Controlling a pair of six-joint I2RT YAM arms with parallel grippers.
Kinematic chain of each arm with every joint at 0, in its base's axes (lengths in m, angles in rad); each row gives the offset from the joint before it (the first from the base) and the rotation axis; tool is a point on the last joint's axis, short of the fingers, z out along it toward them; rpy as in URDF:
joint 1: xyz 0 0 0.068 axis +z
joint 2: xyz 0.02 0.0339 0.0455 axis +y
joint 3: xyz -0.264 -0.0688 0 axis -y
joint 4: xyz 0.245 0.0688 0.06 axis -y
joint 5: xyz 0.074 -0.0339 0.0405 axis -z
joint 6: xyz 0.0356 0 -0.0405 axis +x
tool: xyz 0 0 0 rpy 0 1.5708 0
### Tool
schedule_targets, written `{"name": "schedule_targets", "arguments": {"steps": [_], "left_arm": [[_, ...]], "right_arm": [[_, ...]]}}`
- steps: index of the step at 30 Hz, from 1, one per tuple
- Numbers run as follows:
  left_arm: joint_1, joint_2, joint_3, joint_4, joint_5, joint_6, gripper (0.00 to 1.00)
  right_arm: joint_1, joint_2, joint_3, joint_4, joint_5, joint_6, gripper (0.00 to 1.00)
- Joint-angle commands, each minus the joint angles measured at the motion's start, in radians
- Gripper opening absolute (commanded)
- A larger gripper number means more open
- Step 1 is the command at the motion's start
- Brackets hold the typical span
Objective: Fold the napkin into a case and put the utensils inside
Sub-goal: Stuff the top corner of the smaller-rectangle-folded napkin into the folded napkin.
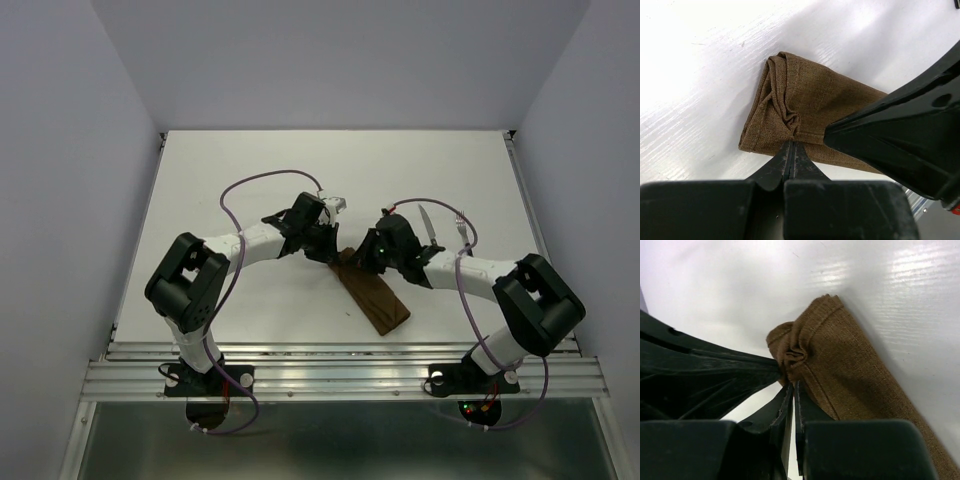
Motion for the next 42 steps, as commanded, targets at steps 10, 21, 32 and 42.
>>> {"name": "schedule_targets", "arguments": {"steps": [10,21,32,42], "left_arm": [[0.006,-0.013,0.045,-0.016,0.036,0.045,0.00],[0.007,-0.014,0.056,-0.004,0.042,0.035,0.00],[0.006,-0.007,0.065,0.001,0.059,0.037,0.00],[0.007,0.002,0.064,0.004,0.062,0.037,0.00]], "right_arm": [[0.007,0.058,0.072,0.012,0.030,-0.013,0.11],[0.007,0.132,0.123,0.043,-0.022,-0.013,0.10],[0.007,0.193,0.141,0.112,-0.092,0.000,0.10],[0.007,0.274,0.167,0.068,-0.051,0.052,0.11]]}}
